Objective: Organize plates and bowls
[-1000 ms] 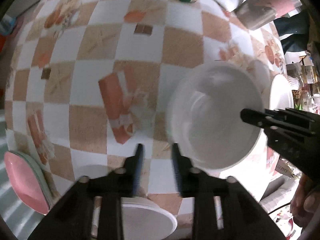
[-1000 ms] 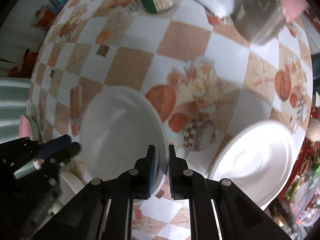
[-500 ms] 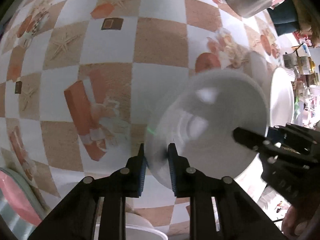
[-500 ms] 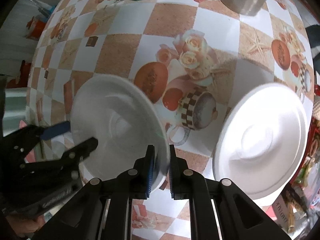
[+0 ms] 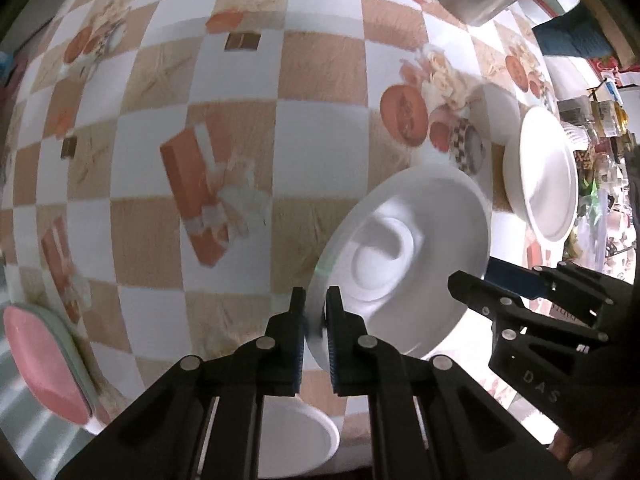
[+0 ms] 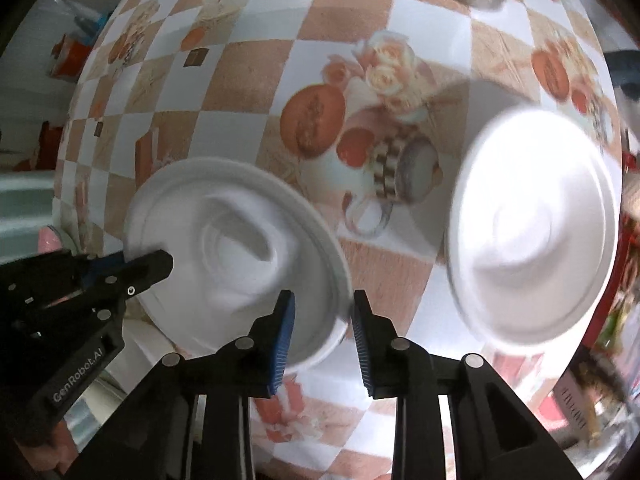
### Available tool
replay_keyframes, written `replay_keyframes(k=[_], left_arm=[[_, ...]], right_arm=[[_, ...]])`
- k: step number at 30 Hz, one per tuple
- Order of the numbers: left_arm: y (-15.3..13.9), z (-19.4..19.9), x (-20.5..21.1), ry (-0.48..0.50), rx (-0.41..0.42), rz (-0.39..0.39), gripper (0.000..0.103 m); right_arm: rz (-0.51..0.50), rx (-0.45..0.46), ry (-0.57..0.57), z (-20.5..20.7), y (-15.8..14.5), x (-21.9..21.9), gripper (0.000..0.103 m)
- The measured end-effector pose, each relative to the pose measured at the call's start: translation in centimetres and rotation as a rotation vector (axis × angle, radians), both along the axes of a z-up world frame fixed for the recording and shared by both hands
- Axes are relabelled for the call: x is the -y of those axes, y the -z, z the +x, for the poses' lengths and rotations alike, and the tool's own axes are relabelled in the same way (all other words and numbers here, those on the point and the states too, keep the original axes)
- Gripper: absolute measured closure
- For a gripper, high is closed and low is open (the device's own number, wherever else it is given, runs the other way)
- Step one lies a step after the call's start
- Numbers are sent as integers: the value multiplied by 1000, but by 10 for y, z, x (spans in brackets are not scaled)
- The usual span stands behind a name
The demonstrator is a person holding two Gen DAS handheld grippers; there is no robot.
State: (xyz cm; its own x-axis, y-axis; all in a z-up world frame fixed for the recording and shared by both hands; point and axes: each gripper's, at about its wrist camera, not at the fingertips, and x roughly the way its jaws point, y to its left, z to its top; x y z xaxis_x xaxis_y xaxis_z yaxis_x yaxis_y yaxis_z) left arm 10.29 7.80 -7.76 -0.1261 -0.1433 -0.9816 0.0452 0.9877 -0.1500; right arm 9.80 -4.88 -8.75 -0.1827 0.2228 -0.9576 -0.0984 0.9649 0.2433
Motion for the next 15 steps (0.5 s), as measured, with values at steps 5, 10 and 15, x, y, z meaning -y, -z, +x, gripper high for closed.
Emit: replay_keyframes(k=[5, 10, 15], left_arm=[[5, -5, -2, -25, -36, -10, 92], [-10, -20, -22, -44, -43, -27, 92], [-35, -24, -27, -61, -32, -51, 92]], right_arm=[[-29, 23, -3, -18, 0, 0, 87], [28, 34, 56, -28, -9, 11, 89], [90, 75, 96, -35, -34, 22, 89]])
